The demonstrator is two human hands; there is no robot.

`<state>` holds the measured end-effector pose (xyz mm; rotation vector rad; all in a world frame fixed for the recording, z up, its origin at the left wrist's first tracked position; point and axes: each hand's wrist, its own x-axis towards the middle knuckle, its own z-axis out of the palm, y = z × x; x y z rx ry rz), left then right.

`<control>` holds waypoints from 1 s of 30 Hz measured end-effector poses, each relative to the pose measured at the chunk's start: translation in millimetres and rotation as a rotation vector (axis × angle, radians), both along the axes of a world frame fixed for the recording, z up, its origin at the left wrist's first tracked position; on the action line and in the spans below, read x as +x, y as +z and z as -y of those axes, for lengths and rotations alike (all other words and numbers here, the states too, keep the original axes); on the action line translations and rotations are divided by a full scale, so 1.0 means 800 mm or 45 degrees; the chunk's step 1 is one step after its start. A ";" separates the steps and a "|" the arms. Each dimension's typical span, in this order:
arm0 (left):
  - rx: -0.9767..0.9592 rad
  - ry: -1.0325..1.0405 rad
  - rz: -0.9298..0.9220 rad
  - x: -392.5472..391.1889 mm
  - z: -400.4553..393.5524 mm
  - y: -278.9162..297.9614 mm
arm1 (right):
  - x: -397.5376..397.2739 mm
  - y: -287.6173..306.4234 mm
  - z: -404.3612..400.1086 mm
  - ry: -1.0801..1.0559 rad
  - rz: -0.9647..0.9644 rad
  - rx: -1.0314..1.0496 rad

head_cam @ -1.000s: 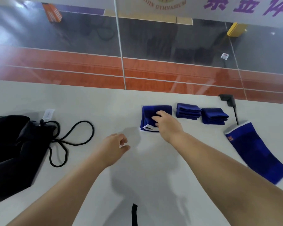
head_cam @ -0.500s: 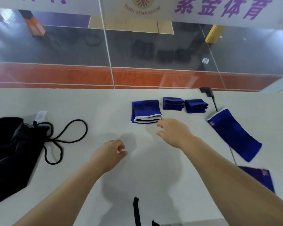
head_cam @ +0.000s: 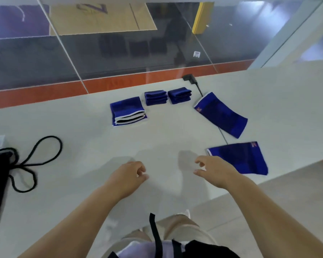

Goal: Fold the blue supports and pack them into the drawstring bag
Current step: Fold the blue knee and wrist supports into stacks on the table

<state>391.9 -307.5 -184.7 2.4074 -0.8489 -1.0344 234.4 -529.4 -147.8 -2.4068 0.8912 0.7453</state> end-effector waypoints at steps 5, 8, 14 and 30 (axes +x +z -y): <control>-0.015 -0.048 -0.035 -0.037 0.060 -0.003 | -0.068 -0.010 0.058 -0.136 0.082 -0.060; -0.035 -0.012 -0.060 -0.070 0.106 -0.004 | -0.102 -0.015 0.102 -0.220 0.159 -0.090; -0.094 -0.059 -0.043 -0.135 0.190 -0.012 | -0.143 -0.036 0.177 -0.029 0.114 -0.196; 0.049 -0.011 0.278 -0.162 0.195 -0.027 | -0.086 -0.060 0.169 0.564 0.173 0.059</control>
